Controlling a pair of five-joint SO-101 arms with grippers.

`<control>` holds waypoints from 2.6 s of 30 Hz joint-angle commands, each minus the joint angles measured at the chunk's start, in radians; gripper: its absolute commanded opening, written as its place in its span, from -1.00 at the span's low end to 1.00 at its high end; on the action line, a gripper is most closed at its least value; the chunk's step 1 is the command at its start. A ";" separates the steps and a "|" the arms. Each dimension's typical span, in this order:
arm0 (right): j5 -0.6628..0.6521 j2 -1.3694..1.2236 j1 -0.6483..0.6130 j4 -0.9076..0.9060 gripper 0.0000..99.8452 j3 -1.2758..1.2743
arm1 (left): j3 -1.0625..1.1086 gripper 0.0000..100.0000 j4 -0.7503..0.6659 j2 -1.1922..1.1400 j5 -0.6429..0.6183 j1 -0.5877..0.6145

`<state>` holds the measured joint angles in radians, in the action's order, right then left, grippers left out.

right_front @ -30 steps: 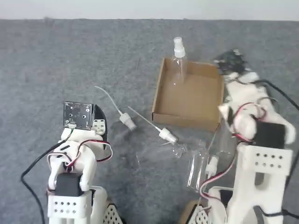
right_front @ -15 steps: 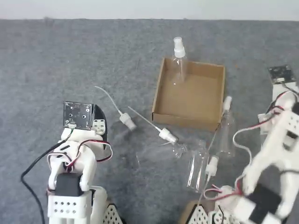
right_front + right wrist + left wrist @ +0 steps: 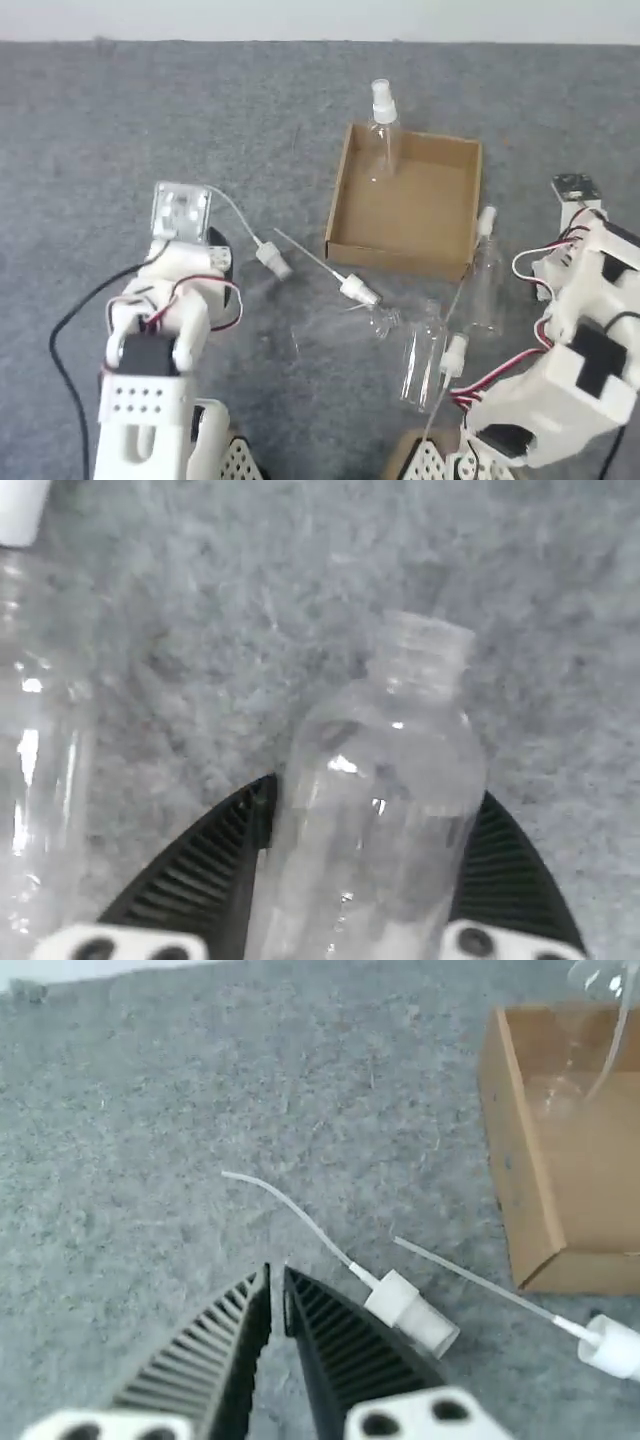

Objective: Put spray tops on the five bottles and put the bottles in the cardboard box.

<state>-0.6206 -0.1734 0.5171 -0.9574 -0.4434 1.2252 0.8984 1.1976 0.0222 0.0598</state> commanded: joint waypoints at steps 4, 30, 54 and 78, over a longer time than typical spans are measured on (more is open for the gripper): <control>-0.026 -0.010 0.024 0.021 -0.80 0.029 | -0.252 -0.97 0.092 -0.321 0.101 0.002; -0.244 -0.008 0.077 0.010 -0.88 -0.038 | -0.863 -0.84 -0.195 -1.465 0.284 0.011; -0.244 -0.010 0.076 0.004 -0.88 -0.038 | -0.547 -0.90 0.261 -0.829 0.430 -0.084; -0.244 -0.010 0.077 0.004 -0.88 -0.038 | -0.708 -0.76 0.074 -1.286 0.615 -0.158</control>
<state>-0.8523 -0.1857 0.5708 -0.9406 -0.4603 0.5608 0.9843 -0.0944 0.6283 -0.1442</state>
